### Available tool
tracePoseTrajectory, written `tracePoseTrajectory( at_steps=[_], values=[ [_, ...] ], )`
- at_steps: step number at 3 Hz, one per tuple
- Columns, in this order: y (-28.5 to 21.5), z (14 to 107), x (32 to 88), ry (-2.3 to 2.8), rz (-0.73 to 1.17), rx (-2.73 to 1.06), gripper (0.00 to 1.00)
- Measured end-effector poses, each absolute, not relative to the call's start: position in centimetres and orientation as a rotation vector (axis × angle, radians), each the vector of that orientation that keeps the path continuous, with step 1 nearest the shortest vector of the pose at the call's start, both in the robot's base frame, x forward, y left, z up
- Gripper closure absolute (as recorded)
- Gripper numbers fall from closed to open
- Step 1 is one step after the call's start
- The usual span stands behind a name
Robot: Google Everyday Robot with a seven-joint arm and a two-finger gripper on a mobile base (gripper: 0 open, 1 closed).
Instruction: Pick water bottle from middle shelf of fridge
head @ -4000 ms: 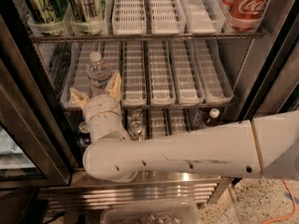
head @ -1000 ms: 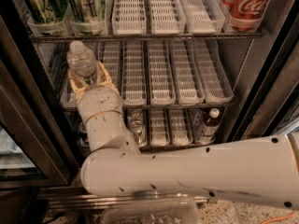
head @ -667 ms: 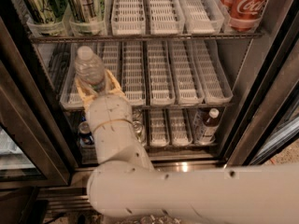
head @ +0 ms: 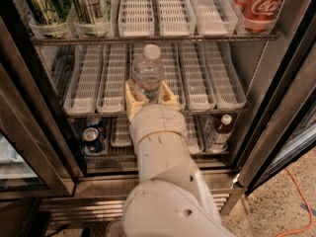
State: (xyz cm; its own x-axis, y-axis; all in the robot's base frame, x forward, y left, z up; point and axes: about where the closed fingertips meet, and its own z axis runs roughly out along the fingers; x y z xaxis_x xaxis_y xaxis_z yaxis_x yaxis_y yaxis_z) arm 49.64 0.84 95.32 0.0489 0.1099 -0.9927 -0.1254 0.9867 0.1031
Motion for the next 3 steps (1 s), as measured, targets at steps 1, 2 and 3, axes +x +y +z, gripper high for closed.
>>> tracePoseTrajectory(
  at_steps=[1, 2, 3],
  values=[
    [-2.7, 95.8, 50.1, 1.581, 0.226, 0.055, 1.00],
    [-4.1, 95.3, 51.8, 1.641, 0.287, 0.096, 1.00],
    [-4.4, 95.0, 53.9, 1.669, 0.341, 0.122, 1.00]
  ],
)
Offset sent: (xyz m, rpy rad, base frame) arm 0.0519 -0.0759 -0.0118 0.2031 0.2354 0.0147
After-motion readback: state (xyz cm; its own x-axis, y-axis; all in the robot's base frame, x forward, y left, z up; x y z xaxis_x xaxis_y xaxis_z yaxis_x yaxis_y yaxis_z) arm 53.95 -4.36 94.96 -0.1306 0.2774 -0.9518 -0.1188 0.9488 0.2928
